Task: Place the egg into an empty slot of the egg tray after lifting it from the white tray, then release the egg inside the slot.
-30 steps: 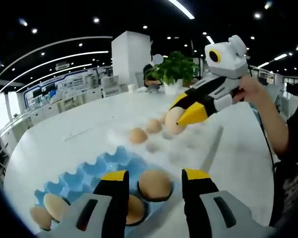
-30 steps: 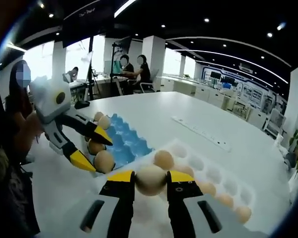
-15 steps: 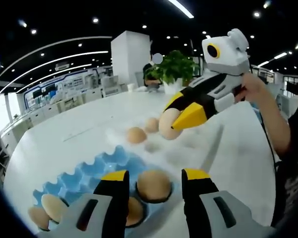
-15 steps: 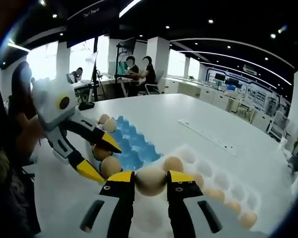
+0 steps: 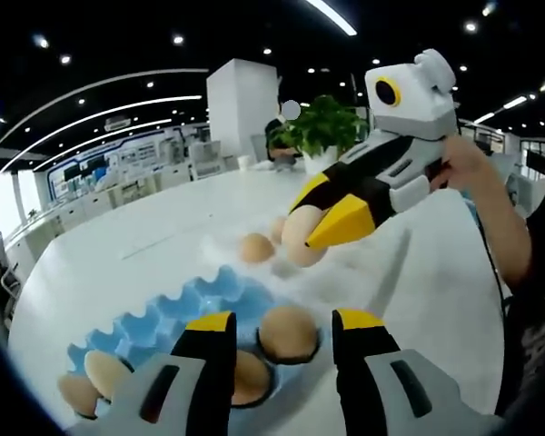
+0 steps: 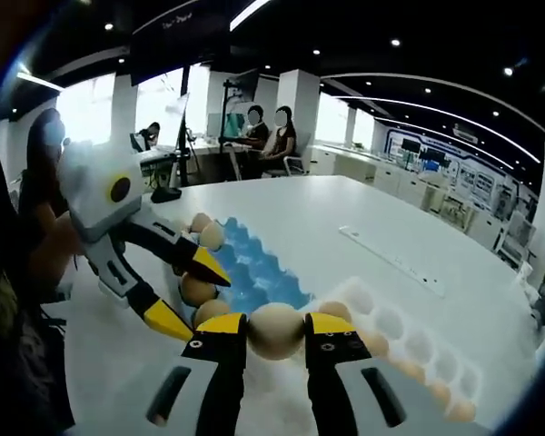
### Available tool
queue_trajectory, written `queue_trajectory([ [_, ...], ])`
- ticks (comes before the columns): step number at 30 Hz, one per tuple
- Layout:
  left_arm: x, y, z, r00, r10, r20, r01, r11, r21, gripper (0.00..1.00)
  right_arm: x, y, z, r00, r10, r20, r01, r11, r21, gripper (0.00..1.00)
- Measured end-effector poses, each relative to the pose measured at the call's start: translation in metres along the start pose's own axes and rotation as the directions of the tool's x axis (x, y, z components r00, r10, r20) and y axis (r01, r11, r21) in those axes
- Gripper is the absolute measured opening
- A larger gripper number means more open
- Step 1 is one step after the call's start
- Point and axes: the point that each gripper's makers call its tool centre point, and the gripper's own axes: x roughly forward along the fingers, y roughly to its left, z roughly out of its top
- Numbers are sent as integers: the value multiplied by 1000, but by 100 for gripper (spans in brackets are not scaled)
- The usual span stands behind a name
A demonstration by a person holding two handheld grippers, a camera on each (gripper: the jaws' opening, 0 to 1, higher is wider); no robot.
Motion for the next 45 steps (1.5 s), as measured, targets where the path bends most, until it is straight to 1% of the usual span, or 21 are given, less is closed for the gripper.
queue_trajectory([
  [7,-6,1,-2,1000,4,13,-4,1000,-10,43,8,7,7,1000,16,2,-16,1000,-21,26],
  [13,-9,-1,-3,999,-19,27,20,999,-28,43,16,10,13,1000,28,6,-27,999,-34,26],
  [28,-13,-2,-3,998,-27,55,30,999,-43,43,38,25,26,998,69,9,-68,996,-56,26],
  [35,-16,-2,-2,996,-42,72,46,998,-49,43,51,29,37,995,95,17,-94,994,-58,26],
  [40,-17,-3,-2,996,-51,79,55,997,-54,43,59,36,39,994,111,13,-110,991,-72,26],
  [45,-17,-5,-1,995,-60,84,65,996,-53,42,65,34,40,993,117,4,-116,991,-73,26],
])
